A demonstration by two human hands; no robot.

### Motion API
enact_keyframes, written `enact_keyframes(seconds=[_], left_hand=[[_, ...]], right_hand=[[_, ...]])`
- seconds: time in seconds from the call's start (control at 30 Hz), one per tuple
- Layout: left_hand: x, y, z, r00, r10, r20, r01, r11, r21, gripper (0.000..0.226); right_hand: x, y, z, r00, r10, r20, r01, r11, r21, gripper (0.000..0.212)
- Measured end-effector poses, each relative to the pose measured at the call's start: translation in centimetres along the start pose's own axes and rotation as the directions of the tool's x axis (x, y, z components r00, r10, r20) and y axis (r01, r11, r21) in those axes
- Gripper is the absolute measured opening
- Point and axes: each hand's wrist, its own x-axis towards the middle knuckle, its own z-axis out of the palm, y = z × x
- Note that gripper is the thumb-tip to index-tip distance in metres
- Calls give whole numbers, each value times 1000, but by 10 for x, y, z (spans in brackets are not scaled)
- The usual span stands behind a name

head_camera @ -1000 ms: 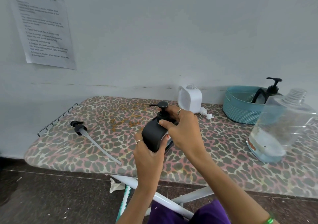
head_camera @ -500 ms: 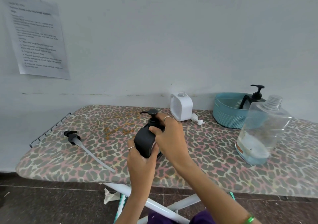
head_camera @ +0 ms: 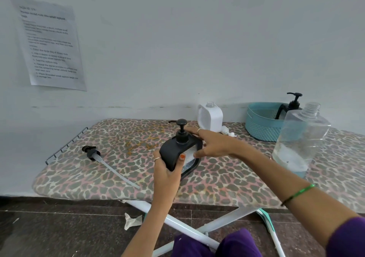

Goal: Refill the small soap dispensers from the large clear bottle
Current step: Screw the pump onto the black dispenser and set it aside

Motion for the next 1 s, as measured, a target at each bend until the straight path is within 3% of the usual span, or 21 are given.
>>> enact_keyframes(seconds=[0.17, 0.27, 0.4, 0.47, 0.53, 0.63, 0.7, 0.83, 1.0], left_hand=[[0, -2, -1, 998, 1, 63, -3, 999, 35, 51], [4, -6, -2, 995, -43, 87, 33, 994, 104, 67], [13, -4, -1, 979, -66, 192, 22, 975, 222, 99], [14, 0, 2, 959, -142, 246, 54, 941, 334, 97], [17, -2, 6, 944, -211, 254, 44, 843, 536, 81], [26, -7, 15, 918, -279, 283, -113, 501, 858, 66], [28, -4, 26, 918, -276, 284, -189, 324, 927, 56], [35, 5, 40, 894, -352, 276, -238, 149, 960, 66], [52, 16, 56, 837, -453, 308, -315, 61, 947, 61]], right_hand=[[0, 6, -4, 996, 42, -84, -39, 999, 31, 70], [-13, 12, -6, 981, 55, -188, -60, 998, -25, 68], [-38, 24, -11, 916, 82, -392, -136, 985, -111, 65], [-49, 29, -22, 863, 95, -497, -176, 977, -120, 61], [-61, 29, -42, 794, 115, -597, -216, 971, -101, 57], [-80, 23, -90, 651, 144, -745, -220, 976, -4, 52], [-94, 19, -125, 565, 178, -806, -135, 983, 122, 49], [-115, 20, -180, 439, 239, -866, -10, 965, 261, 44], [-121, 68, -216, 302, 331, -894, -213, 937, 275, 54]])
